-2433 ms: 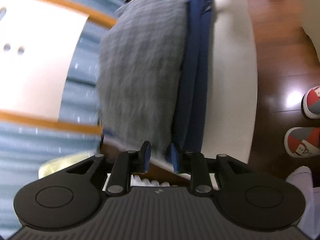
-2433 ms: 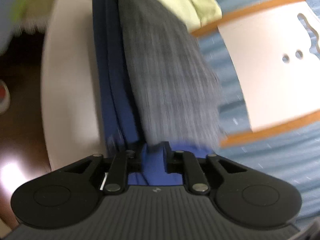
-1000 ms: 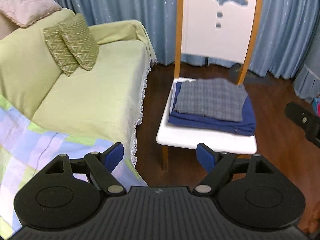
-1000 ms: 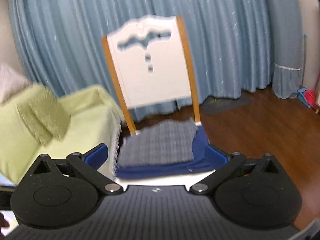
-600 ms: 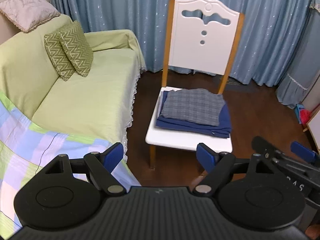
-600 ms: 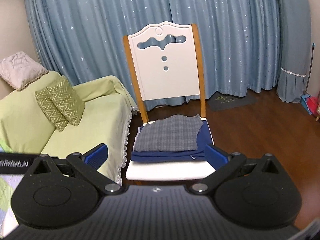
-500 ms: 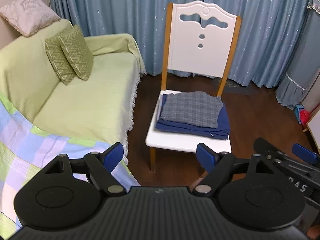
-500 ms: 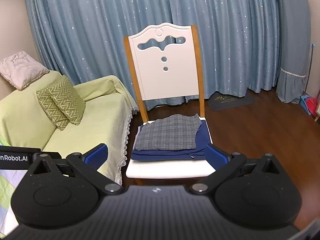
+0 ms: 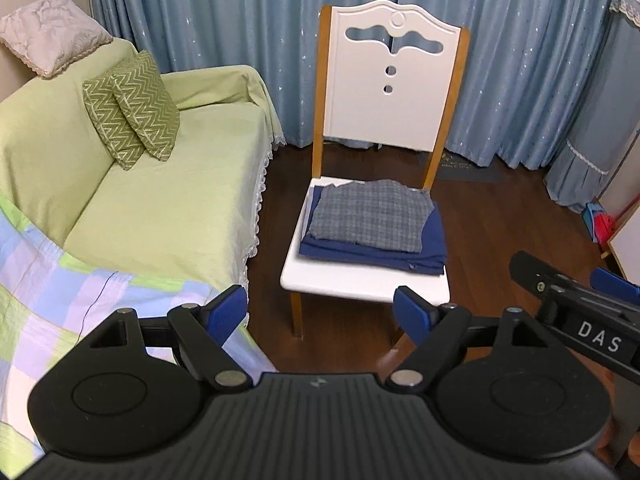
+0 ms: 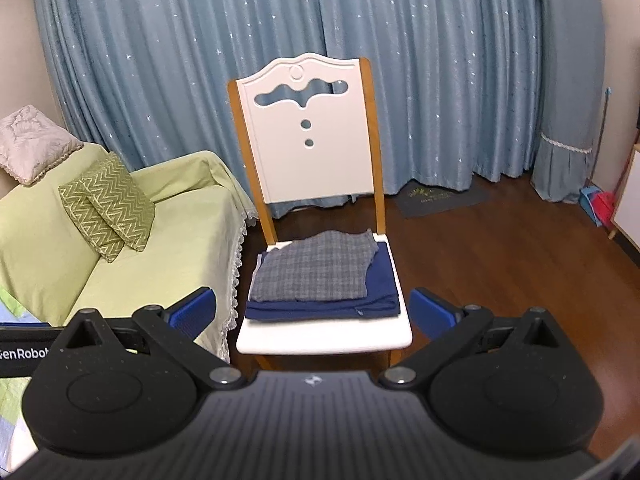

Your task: Fold clothes

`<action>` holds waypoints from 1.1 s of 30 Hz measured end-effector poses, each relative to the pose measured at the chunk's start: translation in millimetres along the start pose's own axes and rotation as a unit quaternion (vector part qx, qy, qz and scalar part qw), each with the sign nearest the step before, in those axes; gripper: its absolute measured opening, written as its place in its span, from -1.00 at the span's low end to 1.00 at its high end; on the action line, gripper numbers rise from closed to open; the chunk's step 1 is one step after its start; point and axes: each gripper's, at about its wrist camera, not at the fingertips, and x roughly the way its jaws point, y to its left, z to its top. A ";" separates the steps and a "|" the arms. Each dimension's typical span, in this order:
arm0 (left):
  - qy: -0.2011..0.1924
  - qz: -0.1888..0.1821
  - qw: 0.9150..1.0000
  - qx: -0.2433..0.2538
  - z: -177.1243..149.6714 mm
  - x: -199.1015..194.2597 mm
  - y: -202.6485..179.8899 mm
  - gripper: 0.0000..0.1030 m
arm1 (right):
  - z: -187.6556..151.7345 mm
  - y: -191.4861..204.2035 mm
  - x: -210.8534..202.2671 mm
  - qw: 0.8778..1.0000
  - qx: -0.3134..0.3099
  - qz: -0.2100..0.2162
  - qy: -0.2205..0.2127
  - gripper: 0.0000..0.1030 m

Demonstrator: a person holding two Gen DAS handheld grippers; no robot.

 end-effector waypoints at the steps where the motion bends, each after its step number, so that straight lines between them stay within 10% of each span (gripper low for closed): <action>1: 0.006 0.001 1.000 -0.003 3.6 3.6 -1.7 0.59 | 3.2 -0.5 6.2 1.000 -0.006 0.000 0.000 0.98; 33: 0.004 0.017 0.998 0.056 22.9 23.3 -34.1 0.60 | 30.0 -23.5 49.2 0.998 -0.008 -0.017 0.059 0.98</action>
